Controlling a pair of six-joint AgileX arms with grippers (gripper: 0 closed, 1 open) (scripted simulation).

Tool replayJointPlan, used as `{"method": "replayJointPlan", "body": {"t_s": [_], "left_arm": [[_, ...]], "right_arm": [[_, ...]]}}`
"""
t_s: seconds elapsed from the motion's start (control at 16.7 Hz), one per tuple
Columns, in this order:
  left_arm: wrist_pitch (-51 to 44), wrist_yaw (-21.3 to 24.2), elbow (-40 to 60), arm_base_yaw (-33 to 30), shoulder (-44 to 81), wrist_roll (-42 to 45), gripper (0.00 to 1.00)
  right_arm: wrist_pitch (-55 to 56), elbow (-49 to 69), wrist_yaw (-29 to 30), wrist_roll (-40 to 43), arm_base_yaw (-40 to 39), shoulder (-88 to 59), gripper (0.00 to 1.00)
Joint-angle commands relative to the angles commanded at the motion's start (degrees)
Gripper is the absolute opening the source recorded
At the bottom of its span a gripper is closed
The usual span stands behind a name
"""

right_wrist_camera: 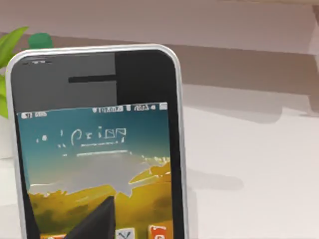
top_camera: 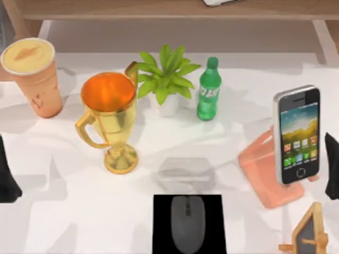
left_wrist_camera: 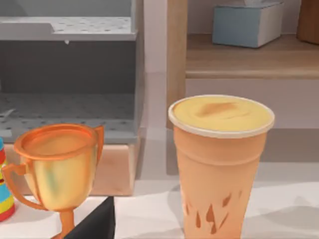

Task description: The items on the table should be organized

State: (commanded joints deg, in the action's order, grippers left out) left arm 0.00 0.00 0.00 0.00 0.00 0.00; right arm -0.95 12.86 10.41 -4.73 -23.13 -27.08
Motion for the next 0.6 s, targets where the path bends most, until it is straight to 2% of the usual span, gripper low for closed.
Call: {"method": "replayJointPlan", "body": {"t_s": [0.36, 0.6], "left_arm": [[0.00, 0.00, 0.00, 0.00, 0.00, 0.00, 1.00], [0.00, 0.00, 0.00, 0.00, 0.00, 0.00, 1.00]], "right_arm": [[0.79, -9.65, -7.87, 3.66, 17.77, 21.59, 1.00], [0.95, -12.86, -10.41, 4.73, 23.13, 27.08, 1.00]]}}
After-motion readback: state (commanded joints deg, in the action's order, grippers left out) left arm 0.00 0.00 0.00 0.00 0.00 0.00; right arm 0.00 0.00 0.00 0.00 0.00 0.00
